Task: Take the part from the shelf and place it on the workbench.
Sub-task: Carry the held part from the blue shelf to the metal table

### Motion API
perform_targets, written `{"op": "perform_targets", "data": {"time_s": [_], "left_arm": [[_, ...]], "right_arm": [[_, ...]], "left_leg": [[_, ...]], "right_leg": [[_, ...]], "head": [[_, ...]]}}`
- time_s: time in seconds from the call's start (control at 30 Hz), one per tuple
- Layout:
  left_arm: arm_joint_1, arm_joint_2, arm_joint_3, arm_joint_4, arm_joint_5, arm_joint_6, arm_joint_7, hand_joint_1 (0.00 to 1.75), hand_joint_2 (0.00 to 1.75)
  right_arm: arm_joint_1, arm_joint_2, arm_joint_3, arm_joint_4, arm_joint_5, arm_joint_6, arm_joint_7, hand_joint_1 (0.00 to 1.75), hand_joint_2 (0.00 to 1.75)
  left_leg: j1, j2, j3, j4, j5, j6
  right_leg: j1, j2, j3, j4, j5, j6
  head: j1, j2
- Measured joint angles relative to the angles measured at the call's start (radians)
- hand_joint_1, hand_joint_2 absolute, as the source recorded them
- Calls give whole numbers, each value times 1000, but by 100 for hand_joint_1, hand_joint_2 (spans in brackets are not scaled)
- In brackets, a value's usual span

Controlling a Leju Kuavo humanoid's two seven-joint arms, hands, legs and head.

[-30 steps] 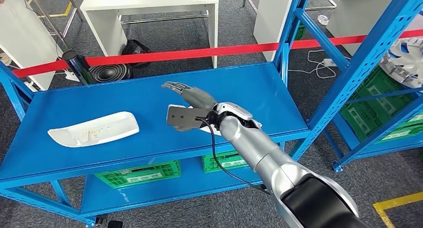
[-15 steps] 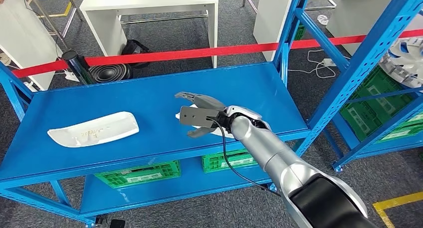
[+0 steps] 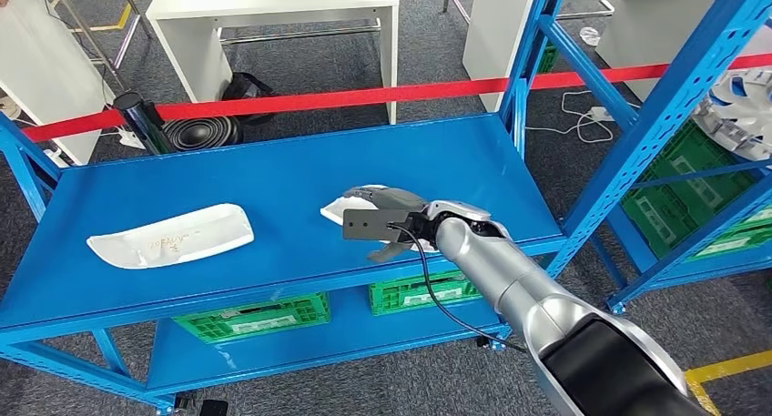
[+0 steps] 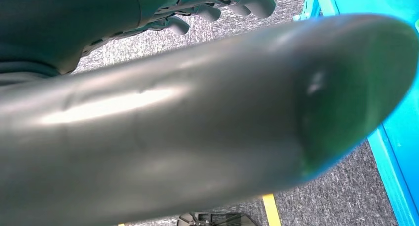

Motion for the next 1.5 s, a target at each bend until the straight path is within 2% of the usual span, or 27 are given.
{"op": "perform_targets", "data": {"time_s": [0.33,0.8,0.93,1.03,1.17,1.5], "left_arm": [[1,0,0,0,8,0,-6,0,0],[1,-1,0,0,8,0,-7,0,0],[1,-1,0,0,8,0,-7,0,0],[1,-1,0,0,8,0,-10,0,0],[1,-1,0,0,12,7,-43,0,175],[-7,1,-14,-2,-16,63,-155,0,175]], "right_arm": [[5,-29,35,10,7,-16,21,0,175],[9,-43,64,12,2,-1,41,3,175],[12,-50,76,14,5,1,51,175,175],[12,-53,84,15,9,1,61,175,175],[12,-59,92,15,7,-3,63,175,175],[4,-76,110,15,-12,-24,44,175,175]], "left_leg": [[0,0,0,0,0,0],[0,0,0,0,0,0],[0,0,0,0,0,0],[0,0,0,0,0,0],[0,0,0,0,0,0],[0,0,1,0,0,0]], "right_leg": [[0,0,0,0,0,0],[0,0,0,0,0,0],[0,0,0,0,0,0],[0,0,0,0,0,0],[0,0,0,0,0,0],[0,0,1,0,0,0]], "head": [[0,0],[0,0],[0,0],[0,0],[0,0],[0,0]]}}
